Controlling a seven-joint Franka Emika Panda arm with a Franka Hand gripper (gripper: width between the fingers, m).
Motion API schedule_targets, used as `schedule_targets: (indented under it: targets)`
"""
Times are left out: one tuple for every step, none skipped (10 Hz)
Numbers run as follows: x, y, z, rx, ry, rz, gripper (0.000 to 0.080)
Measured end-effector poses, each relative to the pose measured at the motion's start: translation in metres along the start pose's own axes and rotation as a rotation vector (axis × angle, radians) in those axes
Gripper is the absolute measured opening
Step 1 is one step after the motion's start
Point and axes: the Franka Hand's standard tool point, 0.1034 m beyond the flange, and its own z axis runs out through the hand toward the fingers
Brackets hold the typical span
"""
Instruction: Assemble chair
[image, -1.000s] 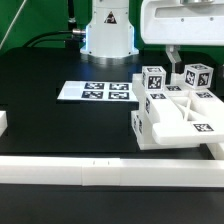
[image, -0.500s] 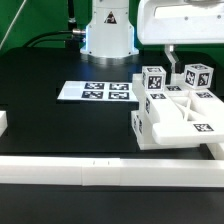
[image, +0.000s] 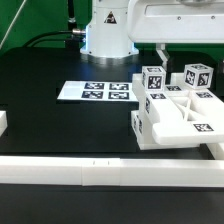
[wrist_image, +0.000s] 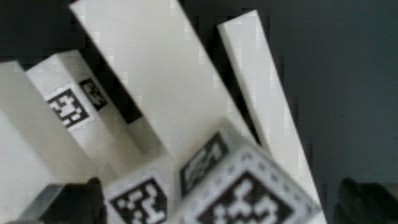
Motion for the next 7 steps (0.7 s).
schedule_targets:
  targets:
    - [-0.0010,0.0005,0.0008,-0.001,-0.002,-0.019,0.0649]
    - [-0.0015,0.0006,0.0010,-0.007,-0.004,-0.035,0.0649]
    - [-0.0021,-0.0003,0.0013,-0.020,-0.002,-0.081,0.0649]
    - [-0.0035,-0.0019,0.0019,-0.033,-0.001,-0.199,0.0649]
    - [-0.0049,-0.0041,0.0023,-0.041,-0.001,-0.291,0.0649]
    - [-0.0053,-0.0043,0.0028,-0.055,-0.001,-0.423,0.0649]
    - [-0.0041,-0.0020,0.0027,-0.055,-0.003,-0.473,0.0649]
